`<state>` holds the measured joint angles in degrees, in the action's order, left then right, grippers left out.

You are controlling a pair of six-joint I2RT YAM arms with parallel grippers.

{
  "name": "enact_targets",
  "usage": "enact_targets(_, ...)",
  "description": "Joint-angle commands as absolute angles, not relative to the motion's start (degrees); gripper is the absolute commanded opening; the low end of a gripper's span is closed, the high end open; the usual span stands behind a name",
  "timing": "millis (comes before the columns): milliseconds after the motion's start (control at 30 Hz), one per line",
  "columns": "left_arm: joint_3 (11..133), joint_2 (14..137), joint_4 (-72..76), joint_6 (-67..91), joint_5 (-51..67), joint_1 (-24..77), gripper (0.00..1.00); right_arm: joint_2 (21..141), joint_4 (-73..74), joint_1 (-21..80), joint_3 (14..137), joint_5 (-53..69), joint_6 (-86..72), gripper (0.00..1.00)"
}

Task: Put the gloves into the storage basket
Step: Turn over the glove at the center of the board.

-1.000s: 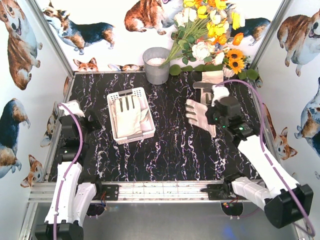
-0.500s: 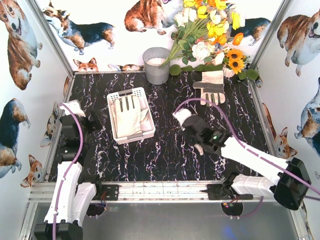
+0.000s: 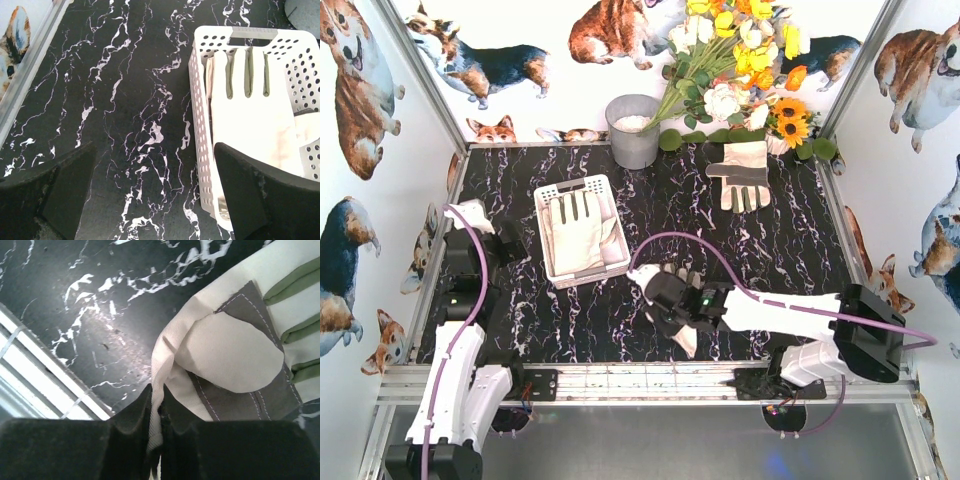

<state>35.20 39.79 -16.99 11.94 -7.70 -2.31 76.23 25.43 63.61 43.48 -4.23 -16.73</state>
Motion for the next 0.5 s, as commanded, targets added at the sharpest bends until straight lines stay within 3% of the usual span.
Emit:
enact_targets(0, 35.6, 40.0, -16.3, 11.6, -5.4, -1.1, 0.94, 76.1, 20.6, 66.2, 44.7, -2.5, -22.2, 0.19)
enact_targets(133, 35.2, 39.7, -14.8, 10.8, -2.6, 1.3, 0.93, 72.2, 22.5, 66.4, 44.5, -4.4, -24.3, 0.54)
enact_targets(233, 35.3, 39.7, -15.0, 9.8, -3.1, 5.8, 0.89, 68.0, 26.0, 66.3, 45.7, -7.8, -24.6, 0.70)
enact_targets(367, 35.8, 39.4, -16.1, 8.6, -6.4, 13.9, 0.88, 61.8, 30.7, 65.9, 46.9, -19.4, -27.4, 0.77)
enact_targets(467, 35.9, 38.8, -17.3, 11.1, -7.0, 18.9, 0.86, 58.9, 33.3, 61.6, 47.3, -19.7, -29.0, 0.78)
